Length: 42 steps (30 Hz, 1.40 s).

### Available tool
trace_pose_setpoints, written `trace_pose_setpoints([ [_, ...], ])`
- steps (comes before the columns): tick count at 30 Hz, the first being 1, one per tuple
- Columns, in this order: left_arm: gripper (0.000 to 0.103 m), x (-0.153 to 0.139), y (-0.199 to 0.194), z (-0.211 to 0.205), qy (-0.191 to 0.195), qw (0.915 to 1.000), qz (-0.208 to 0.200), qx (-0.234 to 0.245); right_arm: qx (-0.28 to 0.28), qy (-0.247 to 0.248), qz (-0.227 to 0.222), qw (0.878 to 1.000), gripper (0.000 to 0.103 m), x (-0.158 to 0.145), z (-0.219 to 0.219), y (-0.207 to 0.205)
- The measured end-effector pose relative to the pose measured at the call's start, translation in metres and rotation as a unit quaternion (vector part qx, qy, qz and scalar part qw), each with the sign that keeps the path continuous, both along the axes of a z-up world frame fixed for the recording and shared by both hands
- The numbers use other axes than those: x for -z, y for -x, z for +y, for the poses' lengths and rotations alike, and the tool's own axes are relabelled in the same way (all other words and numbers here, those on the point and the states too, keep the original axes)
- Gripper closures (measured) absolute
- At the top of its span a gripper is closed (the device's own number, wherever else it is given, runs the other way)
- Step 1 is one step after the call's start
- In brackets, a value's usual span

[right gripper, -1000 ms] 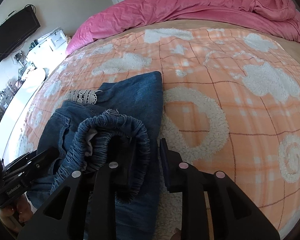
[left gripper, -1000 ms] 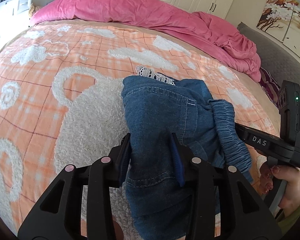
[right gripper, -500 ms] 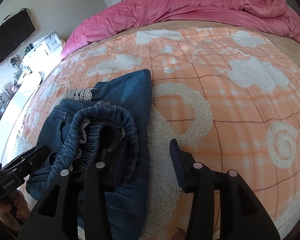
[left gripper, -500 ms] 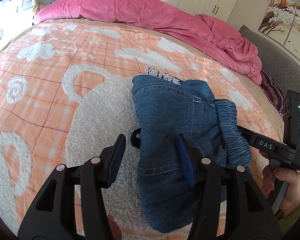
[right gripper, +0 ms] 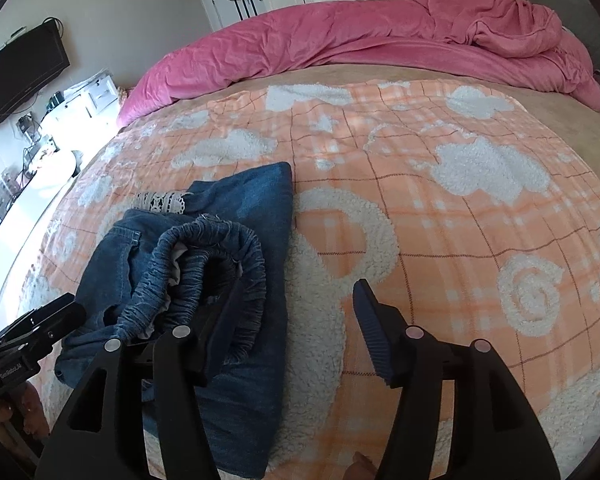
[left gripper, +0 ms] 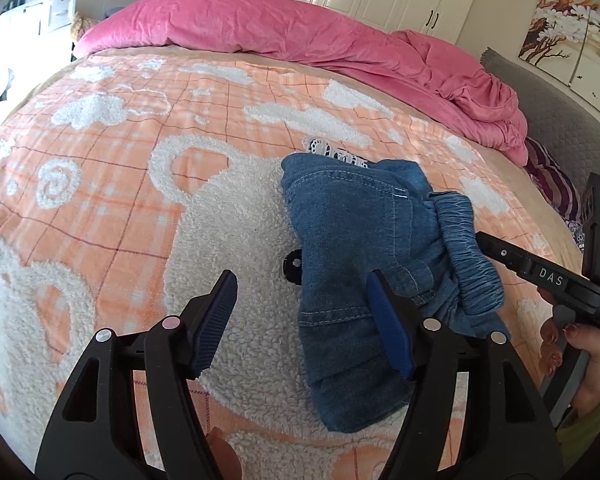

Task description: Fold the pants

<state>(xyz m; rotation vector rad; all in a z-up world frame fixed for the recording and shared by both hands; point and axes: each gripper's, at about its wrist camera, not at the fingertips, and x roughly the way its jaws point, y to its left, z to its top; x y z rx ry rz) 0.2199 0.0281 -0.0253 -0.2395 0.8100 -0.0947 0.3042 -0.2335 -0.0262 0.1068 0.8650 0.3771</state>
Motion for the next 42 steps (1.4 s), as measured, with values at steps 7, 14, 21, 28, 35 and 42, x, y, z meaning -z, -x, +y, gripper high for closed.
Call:
trace_pose_setpoints([
  [7,0.036,-0.016,0.014,-0.004,-0.004,0.9997,-0.022,-0.004,-0.006,-0.008,-0.035,0.999,0.029,-0.019,-0.001,0.011],
  [14,0.020,-0.035,0.033,-0.005,-0.009,0.9989,-0.045,-0.014,-0.007,-0.009,-0.072,0.997,0.014,-0.038,0.001,0.036],
  [21,0.009,-0.046,0.055,-0.006,-0.025,0.9981,-0.053,-0.018,-0.017,0.002,-0.116,0.993,0.006,-0.057,0.005,0.076],
  [28,0.009,-0.056,0.082,-0.006,-0.028,0.9970,-0.067,-0.025,-0.008,-0.002,-0.149,0.989,0.005,-0.070,-0.001,0.111],
  [35,0.009,-0.054,0.114,-0.009,-0.038,0.9966,-0.066,-0.029,0.001,-0.012,-0.145,0.989,0.005,-0.067,-0.012,0.138],
  [42,0.009,-0.037,0.139,-0.016,-0.046,0.9975,-0.050,-0.022,0.005,-0.001,-0.131,0.991,0.005,-0.055,-0.015,0.168],
])
